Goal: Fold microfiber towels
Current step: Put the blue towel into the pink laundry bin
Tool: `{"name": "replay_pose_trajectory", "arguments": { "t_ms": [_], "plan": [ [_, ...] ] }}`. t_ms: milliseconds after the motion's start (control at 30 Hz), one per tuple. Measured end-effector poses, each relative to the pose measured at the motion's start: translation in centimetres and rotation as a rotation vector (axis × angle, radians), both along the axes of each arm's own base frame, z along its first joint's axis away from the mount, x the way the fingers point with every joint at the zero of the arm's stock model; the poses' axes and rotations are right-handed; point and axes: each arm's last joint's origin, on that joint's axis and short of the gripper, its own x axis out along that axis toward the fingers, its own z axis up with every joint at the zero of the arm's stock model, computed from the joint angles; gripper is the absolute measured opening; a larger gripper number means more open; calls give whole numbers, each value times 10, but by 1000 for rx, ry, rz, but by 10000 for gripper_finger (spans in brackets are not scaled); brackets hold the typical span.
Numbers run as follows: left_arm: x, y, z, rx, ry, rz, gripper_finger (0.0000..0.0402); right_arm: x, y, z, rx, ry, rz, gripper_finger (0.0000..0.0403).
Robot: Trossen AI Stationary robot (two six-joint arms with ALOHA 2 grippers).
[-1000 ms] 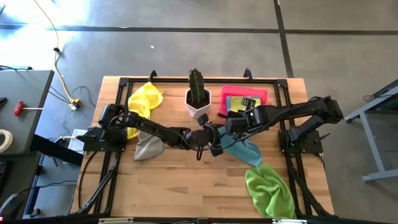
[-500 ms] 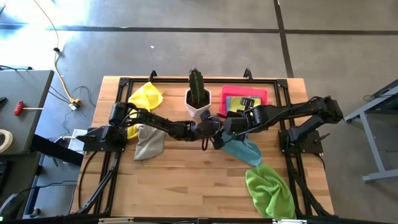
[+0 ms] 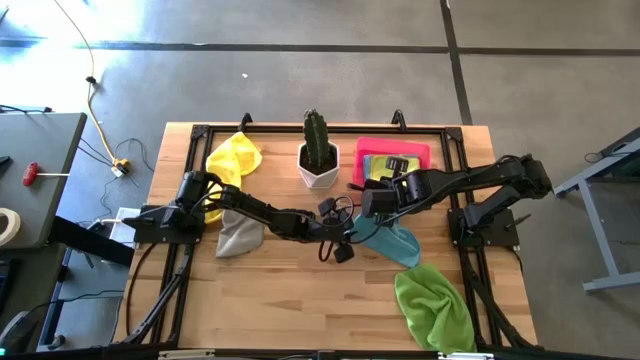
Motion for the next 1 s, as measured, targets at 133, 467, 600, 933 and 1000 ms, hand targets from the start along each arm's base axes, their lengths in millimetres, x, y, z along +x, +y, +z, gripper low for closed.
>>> {"name": "replay_pose_trajectory", "arguments": {
  "t_ms": [133, 467, 600, 933, 1000],
  "plan": [
    [-2, 1, -6, -16, 23, 30, 110, 0, 0, 0, 0, 0, -1, 0],
    [-7, -3, -11, 53, 94, 90, 13, 1, 2, -1, 61, -7, 11, 0],
    [-8, -14, -4, 18, 94, 5, 10, 3, 5, -2, 170, -13, 42, 1],
    [-44, -70, 25, -3, 301, -182, 1, 12, 14, -19, 394, -72, 147, 62],
    [-52, -80, 31, 10, 333, -182, 1, 15, 16, -30, 408, -93, 170, 86]
  ]
}}
